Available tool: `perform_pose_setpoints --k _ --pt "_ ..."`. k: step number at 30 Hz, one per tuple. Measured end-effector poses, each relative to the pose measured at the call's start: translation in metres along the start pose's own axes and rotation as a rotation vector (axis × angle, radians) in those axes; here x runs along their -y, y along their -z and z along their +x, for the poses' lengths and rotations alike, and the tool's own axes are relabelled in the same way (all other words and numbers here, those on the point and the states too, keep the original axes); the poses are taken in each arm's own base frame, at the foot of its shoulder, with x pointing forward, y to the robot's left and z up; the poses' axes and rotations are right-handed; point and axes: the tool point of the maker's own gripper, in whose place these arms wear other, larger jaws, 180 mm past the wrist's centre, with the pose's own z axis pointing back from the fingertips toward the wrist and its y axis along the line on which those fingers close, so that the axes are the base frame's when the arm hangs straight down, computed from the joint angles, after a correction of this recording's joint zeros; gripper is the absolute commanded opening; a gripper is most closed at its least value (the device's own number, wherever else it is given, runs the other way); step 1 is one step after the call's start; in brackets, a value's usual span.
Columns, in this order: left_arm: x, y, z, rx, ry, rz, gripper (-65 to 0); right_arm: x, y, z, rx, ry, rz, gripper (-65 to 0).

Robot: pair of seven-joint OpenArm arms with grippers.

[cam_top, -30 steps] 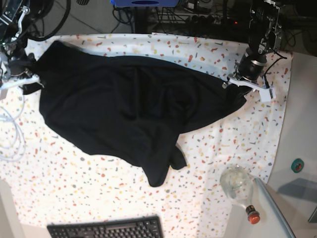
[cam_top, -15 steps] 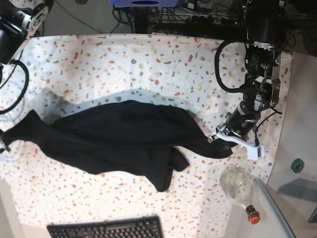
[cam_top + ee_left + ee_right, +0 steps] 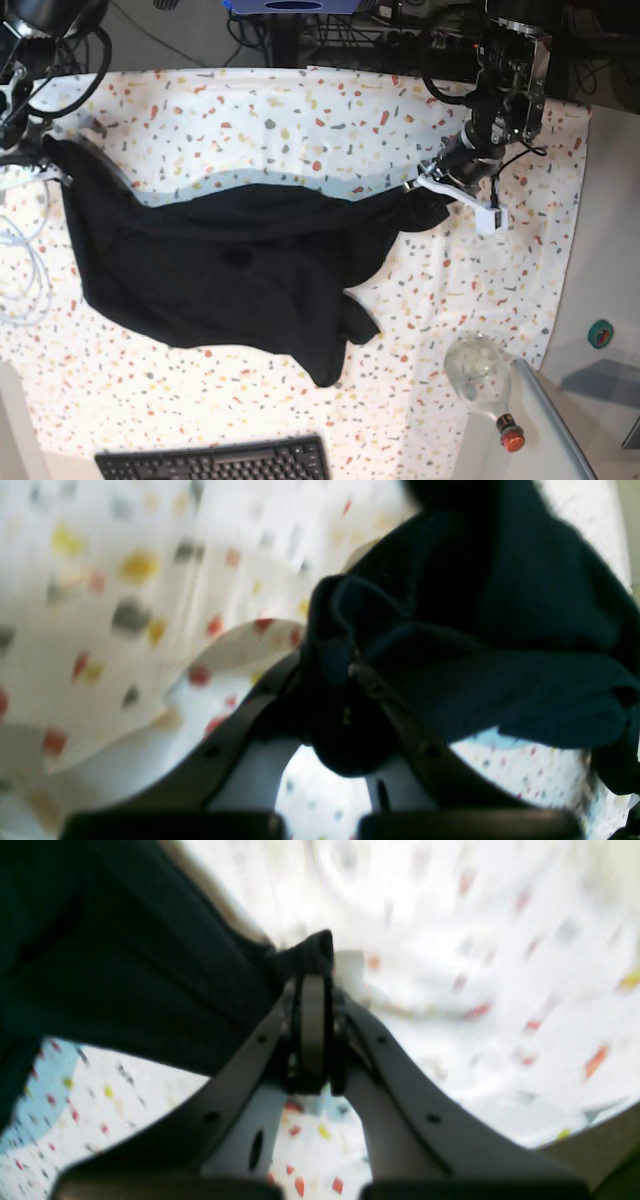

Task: Layout the t-shirt on the table in an organized manner, then fold the t-shirt properly
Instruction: 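Lift and stretch the t-shirt between both grippers, pulling apart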

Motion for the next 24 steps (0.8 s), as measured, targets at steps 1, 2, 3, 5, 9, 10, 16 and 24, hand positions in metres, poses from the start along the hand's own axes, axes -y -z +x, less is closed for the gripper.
perform_pose_setpoints --k 1,2,3,5,9,10,16,24 --pt "0.0 0.0 0.0 -0.001 0.0 0.0 -65.0 -0.002 -0.001 -0.001 0.001 0.0 0.001 -65.0" --pt "0.0 0.0 0.0 0.001 0.0 0.0 -65.0 -0.006 -0.003 -0.003 0.008 0.003 0.008 -65.0" --pt "0.001 0.0 0.003 0.006 0.001 -0.002 -65.0 -0.01 -0.005 -0.007 0.013 0.008 0.018 -65.0" --pt "0.002 0.0 0.006 0.013 0.005 -0.006 -65.0 -0.015 -0.011 -0.019 0.013 0.003 0.029 -65.0" --pt "0.0 -0.008 0.02 0.029 0.056 -0.006 -65.0 -0.014 -0.013 -0.05 0.02 0.034 0.023 -65.0" --pt "0.002 -0.011 0.029 0.044 0.079 -0.013 -65.0 -0.015 -0.013 -0.047 0.047 0.037 0.023 -65.0" --pt "0.02 -0.024 0.068 0.121 0.163 -0.056 -65.0 -0.017 -0.01 -0.029 0.112 0.048 0.03 -65.0" --pt "0.026 -0.043 0.132 0.278 0.191 -0.058 -65.0 -0.028 -0.045 0.021 0.279 0.001 0.039 -65.0"
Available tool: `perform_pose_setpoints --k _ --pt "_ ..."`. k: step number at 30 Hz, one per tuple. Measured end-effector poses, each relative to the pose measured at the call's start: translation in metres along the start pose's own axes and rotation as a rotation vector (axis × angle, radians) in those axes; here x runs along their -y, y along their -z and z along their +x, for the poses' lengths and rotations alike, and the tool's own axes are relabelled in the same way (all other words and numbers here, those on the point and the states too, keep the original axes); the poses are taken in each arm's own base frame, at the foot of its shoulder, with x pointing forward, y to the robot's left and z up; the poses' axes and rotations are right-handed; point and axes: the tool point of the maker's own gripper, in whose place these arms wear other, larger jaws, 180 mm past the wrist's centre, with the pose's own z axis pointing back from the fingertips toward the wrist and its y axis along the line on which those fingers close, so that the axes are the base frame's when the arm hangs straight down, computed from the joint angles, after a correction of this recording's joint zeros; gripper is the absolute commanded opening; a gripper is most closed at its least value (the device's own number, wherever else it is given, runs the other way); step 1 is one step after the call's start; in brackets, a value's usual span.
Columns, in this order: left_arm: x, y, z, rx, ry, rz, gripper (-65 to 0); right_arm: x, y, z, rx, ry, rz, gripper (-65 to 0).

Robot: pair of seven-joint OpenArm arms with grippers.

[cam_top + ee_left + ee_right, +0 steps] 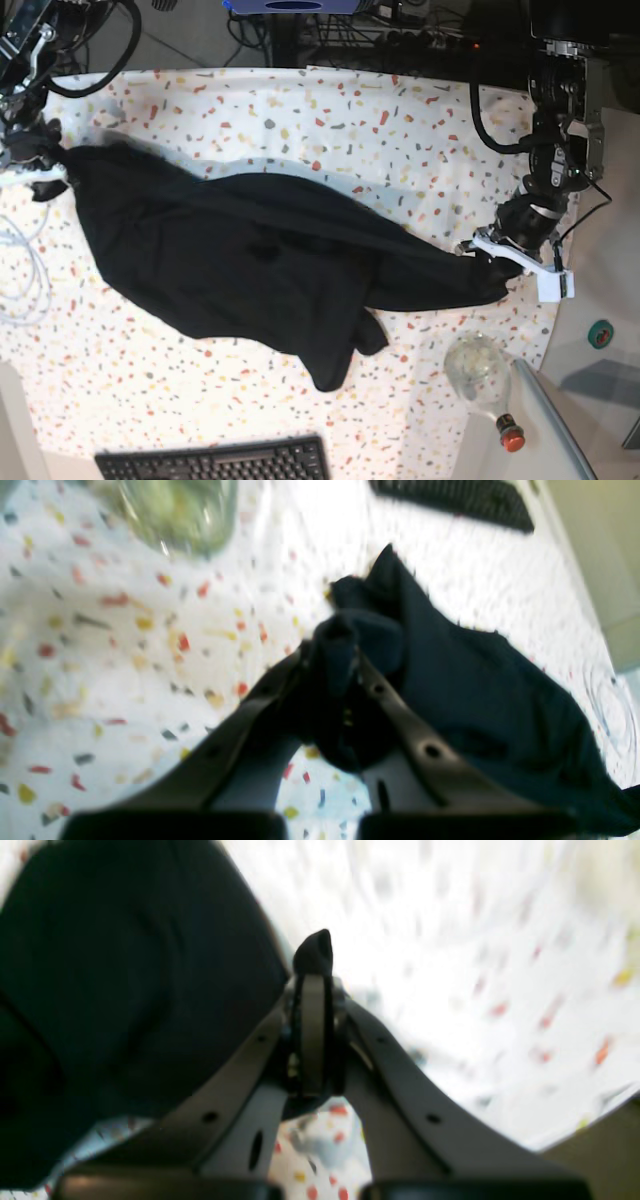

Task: Layout the t-shirt on the table in an organized manner, then fold the t-shirt properly
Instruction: 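Lift and stretch the t-shirt between both grippers, pulling apart, then lower the stretched t-shirt onto the table while holding both ends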

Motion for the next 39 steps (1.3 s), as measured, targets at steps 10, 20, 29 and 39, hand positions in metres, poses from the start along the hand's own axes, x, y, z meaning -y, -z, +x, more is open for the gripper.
perform_pose_setpoints --k 10,20,29,39 --pt "0.001 -0.008 -0.032 -0.073 -0.005 0.003 -65.0 0.011 0.002 -0.056 -0.202 0.023 -0.02 -65.0" --pt "-0.009 -0.02 -0.057 -0.128 -0.019 0.03 -65.0 0.04 0.036 -0.019 -0.021 0.011 -0.06 -65.0" --pt "-0.011 -0.019 -0.06 -0.135 -0.023 0.035 -65.0 0.044 0.058 -0.023 -0.072 0.034 -0.061 -61.1" --pt "-0.011 -0.019 -0.06 -0.136 -0.023 0.034 -65.0 0.018 0.004 0.011 0.094 0.111 0.074 -36.0"
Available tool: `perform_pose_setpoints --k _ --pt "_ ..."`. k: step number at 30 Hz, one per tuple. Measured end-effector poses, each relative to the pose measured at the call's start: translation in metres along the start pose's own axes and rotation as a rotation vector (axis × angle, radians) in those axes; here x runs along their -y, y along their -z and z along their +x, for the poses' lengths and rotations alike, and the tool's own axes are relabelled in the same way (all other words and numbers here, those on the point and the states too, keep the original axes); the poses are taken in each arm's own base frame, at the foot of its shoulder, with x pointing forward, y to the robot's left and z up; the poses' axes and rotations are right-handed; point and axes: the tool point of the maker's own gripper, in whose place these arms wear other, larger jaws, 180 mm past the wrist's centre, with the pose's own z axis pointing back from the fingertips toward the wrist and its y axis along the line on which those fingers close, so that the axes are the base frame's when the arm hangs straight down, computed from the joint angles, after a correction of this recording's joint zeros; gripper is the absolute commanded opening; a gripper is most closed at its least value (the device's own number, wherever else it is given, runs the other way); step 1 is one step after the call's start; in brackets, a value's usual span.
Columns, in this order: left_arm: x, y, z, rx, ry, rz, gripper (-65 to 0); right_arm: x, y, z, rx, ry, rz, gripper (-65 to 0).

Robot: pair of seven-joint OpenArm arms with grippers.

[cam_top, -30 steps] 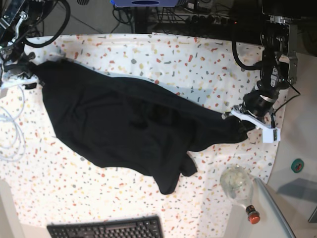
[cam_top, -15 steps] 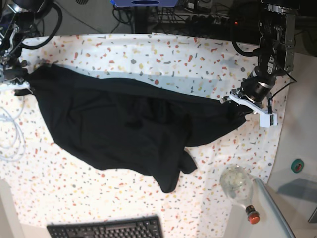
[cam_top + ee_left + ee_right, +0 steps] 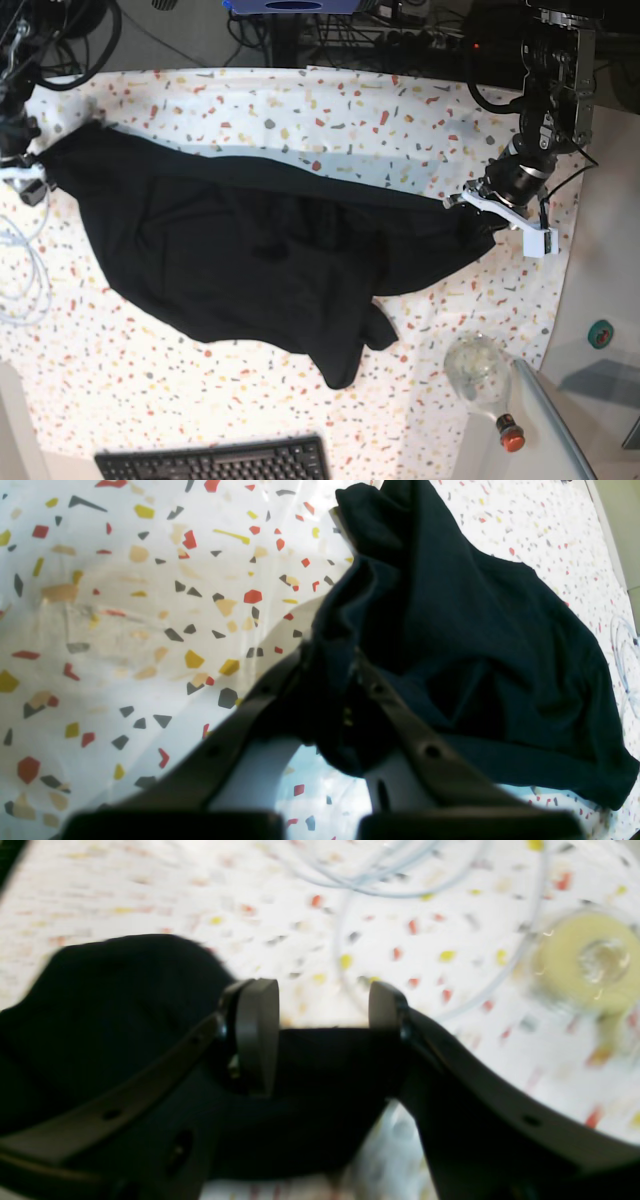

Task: Layout the t-shirt on the table in an organized manner, then fold the t-shirt properly
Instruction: 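Lower the stretched t-shirt onto the table while holding both ends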

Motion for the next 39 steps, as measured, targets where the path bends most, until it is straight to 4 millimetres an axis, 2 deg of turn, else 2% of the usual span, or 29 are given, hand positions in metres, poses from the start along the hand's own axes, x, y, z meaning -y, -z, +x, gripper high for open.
perform_pose_setpoints --k 4,7,20,25,27,29,34,39 --pt "0.0 0.0 0.0 0.001 0.0 0.001 -65.0 0.01 -0.016 -0.039 -0.116 0.056 -0.015 -35.9" --pt "0.0 0.0 0.0 0.001 0.0 0.001 -65.0 0.006 -0.015 -0.054 -0.143 0.097 -0.004 -35.9" --pt "0.0 0.0 -0.001 -0.002 0.0 0.0 -65.0 0.017 -0.001 -0.086 -0.224 0.156 -0.031 -35.9" --pt "-0.008 0.002 -0.009 -0.022 -0.013 0.017 -65.0 0.013 0.005 -0.085 -0.223 0.167 -0.024 -35.7" --pt "-0.01 0.002 -0.011 -0.028 -0.016 0.023 -65.0 0.017 0.004 -0.084 -0.227 0.158 -0.031 -35.7" --pt "-0.01 0.002 -0.012 -0.03 -0.017 0.024 -65.0 0.023 0.006 -0.085 -0.233 0.156 -0.041 -35.7" --pt "-0.01 0.002 -0.011 -0.029 -0.017 0.024 -65.0 0.02 0.019 -0.085 -0.249 0.177 -0.033 -35.7" --pt "-0.01 0.002 -0.012 -0.029 -0.016 0.024 -65.0 0.021 0.02 -0.082 -0.247 0.169 -0.033 -35.7"
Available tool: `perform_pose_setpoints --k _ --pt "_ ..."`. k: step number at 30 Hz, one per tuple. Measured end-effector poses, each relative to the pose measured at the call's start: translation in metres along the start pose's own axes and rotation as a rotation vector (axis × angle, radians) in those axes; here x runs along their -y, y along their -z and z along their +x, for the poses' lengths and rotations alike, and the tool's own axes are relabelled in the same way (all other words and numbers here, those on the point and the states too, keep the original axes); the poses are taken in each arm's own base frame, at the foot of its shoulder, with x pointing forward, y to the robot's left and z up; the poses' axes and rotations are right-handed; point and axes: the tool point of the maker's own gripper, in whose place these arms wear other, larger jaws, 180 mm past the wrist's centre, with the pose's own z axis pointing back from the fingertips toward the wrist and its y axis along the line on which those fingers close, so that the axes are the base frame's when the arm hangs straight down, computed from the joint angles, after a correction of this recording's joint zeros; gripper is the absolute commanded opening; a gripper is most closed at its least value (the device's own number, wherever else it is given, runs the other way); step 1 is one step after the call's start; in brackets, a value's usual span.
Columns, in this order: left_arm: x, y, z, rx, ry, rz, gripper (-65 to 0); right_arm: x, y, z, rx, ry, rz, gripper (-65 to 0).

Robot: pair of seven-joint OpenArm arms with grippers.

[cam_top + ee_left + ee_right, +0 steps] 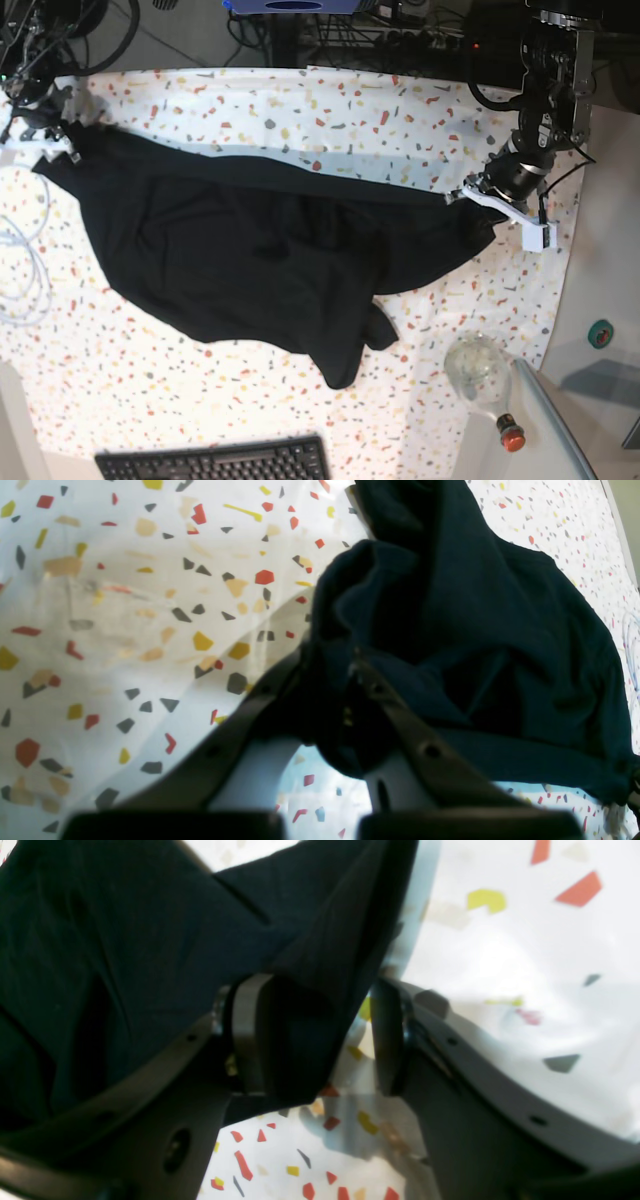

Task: Layout the t-shirt on the table in an organized manner, then fold the t-shirt properly
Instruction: 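Lower the stretched t-shirt onto the table while holding both ends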

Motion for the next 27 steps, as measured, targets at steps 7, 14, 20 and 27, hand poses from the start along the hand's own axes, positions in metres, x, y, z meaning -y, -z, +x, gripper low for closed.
perform_pose_setpoints --k 7,14,20,27 --pt "0.0 0.0 0.0 0.0 0.0 0.0 -65.0 -0.01 -0.004 0.001 -0.006 -0.046 0.045 -35.7" --pt "0.0 0.0 0.0 0.0 0.0 0.0 -65.0 -0.022 0.009 -0.008 -0.059 -0.035 0.086 -35.9" --pt "0.0 0.0 0.0 0.0 0.0 0.0 -65.0 -0.003 0.006 0.0 -0.035 0.009 0.053 -44.7" --pt "0.004 -0.002 0.002 0.006 0.007 -0.008 -65.0 -0.007 -0.016 0.013 -0.009 -0.06 0.059 -65.0"
